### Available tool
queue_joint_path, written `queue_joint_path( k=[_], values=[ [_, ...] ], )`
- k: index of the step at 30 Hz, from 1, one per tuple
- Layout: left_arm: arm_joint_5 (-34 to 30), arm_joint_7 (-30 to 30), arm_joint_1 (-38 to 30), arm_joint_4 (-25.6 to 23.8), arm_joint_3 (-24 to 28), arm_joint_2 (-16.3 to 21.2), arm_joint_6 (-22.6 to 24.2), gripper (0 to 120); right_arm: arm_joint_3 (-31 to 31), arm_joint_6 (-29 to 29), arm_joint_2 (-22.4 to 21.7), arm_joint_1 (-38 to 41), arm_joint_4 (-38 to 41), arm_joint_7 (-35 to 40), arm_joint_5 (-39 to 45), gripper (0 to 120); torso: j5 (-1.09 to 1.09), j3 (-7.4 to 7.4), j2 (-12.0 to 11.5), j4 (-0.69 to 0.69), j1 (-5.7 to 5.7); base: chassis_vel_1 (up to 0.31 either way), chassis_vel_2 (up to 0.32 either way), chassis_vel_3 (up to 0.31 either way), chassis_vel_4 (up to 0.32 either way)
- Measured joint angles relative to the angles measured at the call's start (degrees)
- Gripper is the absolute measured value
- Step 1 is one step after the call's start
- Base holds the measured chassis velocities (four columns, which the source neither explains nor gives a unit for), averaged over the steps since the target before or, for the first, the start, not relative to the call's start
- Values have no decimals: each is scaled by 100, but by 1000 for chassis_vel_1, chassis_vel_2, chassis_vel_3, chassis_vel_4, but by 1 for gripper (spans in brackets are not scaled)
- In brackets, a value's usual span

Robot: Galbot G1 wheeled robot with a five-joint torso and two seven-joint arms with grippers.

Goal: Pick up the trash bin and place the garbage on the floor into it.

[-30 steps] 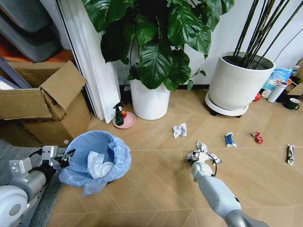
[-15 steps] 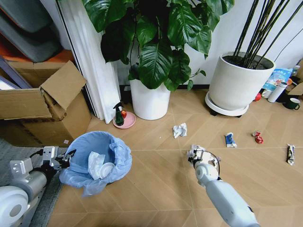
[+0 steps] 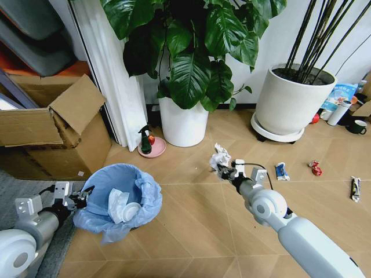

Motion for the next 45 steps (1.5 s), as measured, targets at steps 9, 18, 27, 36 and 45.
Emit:
queue_joint_path(
  k=[9, 18, 27, 36, 45],
  values=[
    [-2, -4, -6, 35, 55, 18, 0, 0, -763, 460, -268, 1155, 81, -1331, 29, 0, -2, 0, 0, 0, 0, 0, 0, 0, 0],
    [-24, -21, -43, 66, 66, 81, 3, 0, -1595, 660, 131, 2203, -2, -1704, 703, 0, -2, 0, 0, 1, 0, 0, 0, 0, 0],
    [-43, -28, -81, 84, 144, 130, 3, 0, -2546, 1175, 673, 2837, -420, -2480, 722, 0, -3, 1, 0, 0, 0, 0, 0, 0, 0],
    [9, -18, -48, 126, 228, 126, 3, 0, -2830, 1422, 1177, 3169, -533, -2728, 614, 0, -3, 0, 0, 1, 0, 0, 0, 0, 0],
    [14, -19, -83, 145, 297, 142, 3, 0, -3137, 1606, 1299, 3668, -533, -3341, 1014, 0, -2, 0, 0, 0, 0, 0, 0, 0, 0]
  ],
)
